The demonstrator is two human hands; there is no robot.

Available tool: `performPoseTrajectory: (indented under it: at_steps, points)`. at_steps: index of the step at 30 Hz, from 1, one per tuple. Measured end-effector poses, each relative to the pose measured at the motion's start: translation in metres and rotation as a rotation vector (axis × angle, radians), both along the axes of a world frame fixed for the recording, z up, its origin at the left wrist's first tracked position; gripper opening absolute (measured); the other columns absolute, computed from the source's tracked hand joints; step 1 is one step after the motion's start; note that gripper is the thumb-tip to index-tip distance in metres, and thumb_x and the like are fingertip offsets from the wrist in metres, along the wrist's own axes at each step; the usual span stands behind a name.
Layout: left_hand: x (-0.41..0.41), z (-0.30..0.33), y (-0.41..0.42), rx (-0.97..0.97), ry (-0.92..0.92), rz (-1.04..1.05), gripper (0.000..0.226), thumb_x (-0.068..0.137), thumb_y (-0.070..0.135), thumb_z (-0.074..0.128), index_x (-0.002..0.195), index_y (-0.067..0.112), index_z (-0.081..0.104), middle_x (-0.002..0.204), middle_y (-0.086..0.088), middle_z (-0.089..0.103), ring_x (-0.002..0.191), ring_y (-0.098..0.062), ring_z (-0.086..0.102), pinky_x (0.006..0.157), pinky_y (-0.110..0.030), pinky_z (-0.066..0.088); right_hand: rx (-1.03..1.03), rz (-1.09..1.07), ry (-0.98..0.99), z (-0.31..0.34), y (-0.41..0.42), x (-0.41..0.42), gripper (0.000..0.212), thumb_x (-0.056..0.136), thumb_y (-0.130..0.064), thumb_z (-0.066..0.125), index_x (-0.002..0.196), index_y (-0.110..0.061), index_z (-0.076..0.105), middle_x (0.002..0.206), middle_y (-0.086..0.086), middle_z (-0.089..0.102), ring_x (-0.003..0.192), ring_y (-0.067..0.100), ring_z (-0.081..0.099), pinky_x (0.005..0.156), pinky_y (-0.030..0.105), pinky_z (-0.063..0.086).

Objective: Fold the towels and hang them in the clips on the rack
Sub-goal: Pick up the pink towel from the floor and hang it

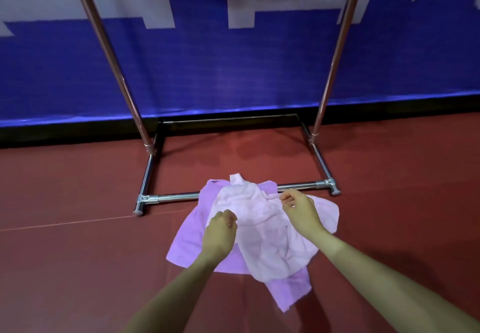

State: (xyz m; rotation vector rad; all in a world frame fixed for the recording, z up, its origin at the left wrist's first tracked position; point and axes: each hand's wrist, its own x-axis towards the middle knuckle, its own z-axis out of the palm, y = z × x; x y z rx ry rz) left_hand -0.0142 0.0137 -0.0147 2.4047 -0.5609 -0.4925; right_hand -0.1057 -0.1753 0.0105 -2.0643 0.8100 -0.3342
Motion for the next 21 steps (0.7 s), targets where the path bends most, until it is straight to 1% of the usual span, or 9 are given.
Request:
performPoseTrajectory:
  at_steps: [2,5,6,10,14,15,18,19,21]
  points:
    - [0.005,-0.010,0.009,0.125,-0.077,-0.056,0.020,0.093,0.015,0.044,0.106,0.015,0.060,0.106,-0.004,0.058,0.093,-0.025,0.059,0.077,-0.040,0.050,-0.031,0.018,0.027,-0.018,0.003,-0.002,0.026,0.078,0.008,0.050,0.091,-0.010,0.064,0.095,0.002,0.066,0.084,0.020,0.059,0.079,0.026,0.045]
    - [0.015,-0.019,0.016,0.259,-0.148,-0.121,0.023,0.094,0.018,0.046,0.114,0.015,0.057,0.113,-0.003,0.055,0.100,-0.026,0.057,0.077,-0.038,0.049,-0.123,0.033,0.113,-0.037,0.000,-0.008,0.029,0.078,0.004,0.052,0.101,-0.009,0.063,0.105,0.005,0.062,0.096,0.025,0.057,0.085,0.038,0.047]
    - [0.017,-0.024,0.018,0.280,-0.158,-0.139,0.025,0.094,0.019,0.046,0.117,0.016,0.056,0.116,-0.002,0.054,0.102,-0.026,0.056,0.077,-0.037,0.048,-0.176,0.051,0.161,-0.042,-0.001,-0.009,0.030,0.078,0.002,0.053,0.104,-0.011,0.061,0.107,0.005,0.061,0.101,0.027,0.056,0.086,0.040,0.045]
    - [0.011,-0.043,0.024,0.315,-0.183,-0.223,0.026,0.094,0.019,0.045,0.118,0.019,0.057,0.120,0.002,0.053,0.107,-0.021,0.053,0.079,-0.034,0.044,-0.311,0.098,0.350,-0.064,-0.009,-0.021,0.042,0.080,-0.005,0.055,0.119,-0.019,0.053,0.120,0.000,0.054,0.115,0.026,0.048,0.090,0.039,0.039]
    - [-0.001,-0.068,0.030,0.368,-0.225,-0.237,0.034,0.091,0.019,0.045,0.124,0.021,0.051,0.131,0.007,0.048,0.116,-0.018,0.047,0.084,-0.032,0.037,-0.284,0.084,0.399,-0.087,-0.011,-0.035,0.053,0.080,-0.008,0.055,0.131,-0.020,0.047,0.133,-0.002,0.048,0.122,0.025,0.046,0.093,0.038,0.039]
    - [-0.003,-0.074,0.032,0.375,-0.224,-0.232,0.037,0.090,0.020,0.046,0.127,0.023,0.048,0.135,0.009,0.044,0.120,-0.017,0.044,0.087,-0.032,0.036,-0.261,0.097,0.410,-0.091,-0.011,-0.037,0.053,0.080,-0.007,0.055,0.130,-0.020,0.047,0.133,-0.003,0.047,0.122,0.024,0.045,0.093,0.037,0.040]
    - [-0.007,-0.089,0.037,0.366,-0.202,-0.218,0.043,0.089,0.020,0.046,0.131,0.027,0.044,0.144,0.011,0.035,0.130,-0.015,0.036,0.092,-0.034,0.035,-0.238,0.117,0.428,-0.098,-0.013,-0.038,0.043,0.077,-0.004,0.055,0.118,-0.018,0.051,0.124,-0.002,0.051,0.117,0.025,0.048,0.088,0.037,0.041]
    - [-0.008,-0.090,0.037,0.359,-0.216,-0.210,0.044,0.088,0.020,0.047,0.132,0.027,0.044,0.145,0.010,0.034,0.130,-0.016,0.035,0.093,-0.035,0.035,-0.250,0.107,0.423,-0.099,-0.014,-0.038,0.042,0.077,-0.003,0.053,0.117,-0.017,0.050,0.122,-0.001,0.051,0.116,0.026,0.048,0.087,0.038,0.041]
    - [-0.007,-0.095,0.034,0.341,-0.267,-0.183,0.045,0.087,0.019,0.048,0.132,0.026,0.046,0.141,0.007,0.039,0.127,-0.020,0.039,0.092,-0.037,0.037,-0.277,0.076,0.419,-0.100,-0.017,-0.036,0.048,0.079,-0.002,0.051,0.125,-0.016,0.047,0.123,0.001,0.052,0.114,0.028,0.048,0.088,0.040,0.042]
